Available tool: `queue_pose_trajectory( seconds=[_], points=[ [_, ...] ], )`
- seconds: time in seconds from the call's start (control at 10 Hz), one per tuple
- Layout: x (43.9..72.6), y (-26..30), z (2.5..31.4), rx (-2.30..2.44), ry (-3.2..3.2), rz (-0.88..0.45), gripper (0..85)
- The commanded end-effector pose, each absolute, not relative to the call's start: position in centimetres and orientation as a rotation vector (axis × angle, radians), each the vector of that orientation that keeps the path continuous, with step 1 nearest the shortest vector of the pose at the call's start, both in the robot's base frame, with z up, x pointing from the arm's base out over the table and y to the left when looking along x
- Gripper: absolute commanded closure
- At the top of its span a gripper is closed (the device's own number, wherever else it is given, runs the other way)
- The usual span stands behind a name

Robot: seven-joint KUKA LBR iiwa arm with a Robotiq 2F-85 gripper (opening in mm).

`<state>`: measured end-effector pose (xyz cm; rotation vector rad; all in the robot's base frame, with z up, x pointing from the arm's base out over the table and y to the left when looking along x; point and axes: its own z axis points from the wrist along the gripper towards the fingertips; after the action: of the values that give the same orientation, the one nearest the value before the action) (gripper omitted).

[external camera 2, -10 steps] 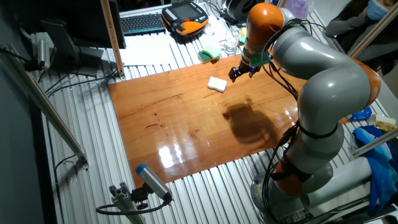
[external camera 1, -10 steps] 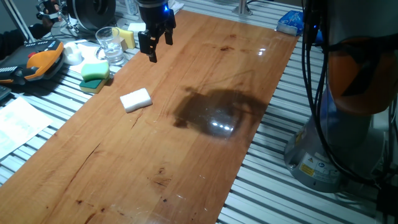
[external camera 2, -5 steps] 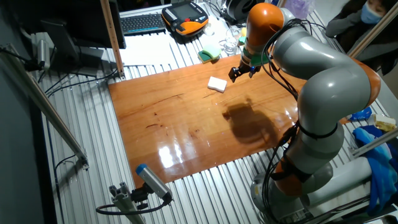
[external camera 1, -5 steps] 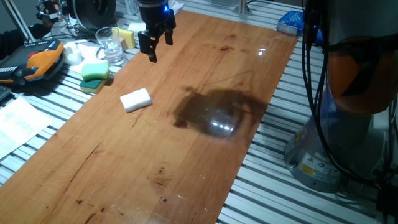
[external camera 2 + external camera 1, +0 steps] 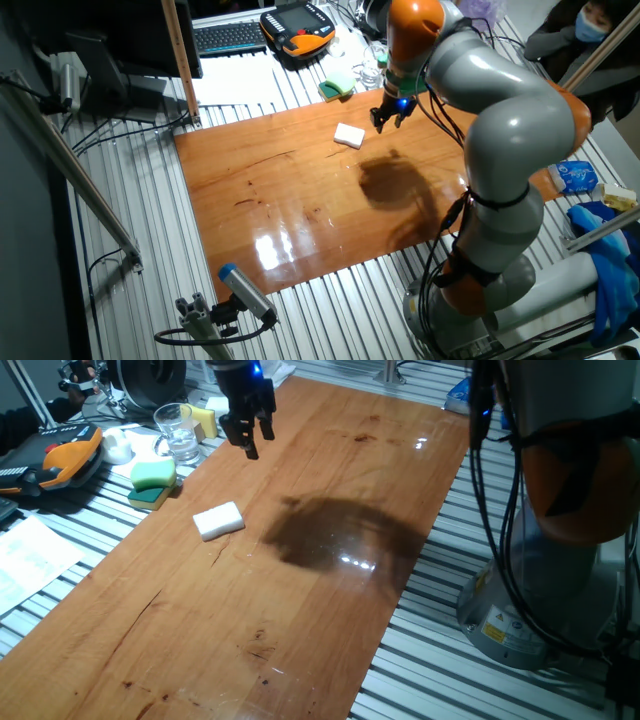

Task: Clean the tabletop with a sponge

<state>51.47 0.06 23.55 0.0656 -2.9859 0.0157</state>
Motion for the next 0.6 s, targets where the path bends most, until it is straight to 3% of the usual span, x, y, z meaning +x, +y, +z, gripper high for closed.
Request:
queue_pose_trajectory(
  seconds=[0.0, 0.5],
  points=[
    [51.48, 0.06, 23.58, 0.064, -2.988, 0.014, 85.0],
    [51.47, 0.01, 23.59, 0.023, -2.996, 0.013, 85.0]
  ],
)
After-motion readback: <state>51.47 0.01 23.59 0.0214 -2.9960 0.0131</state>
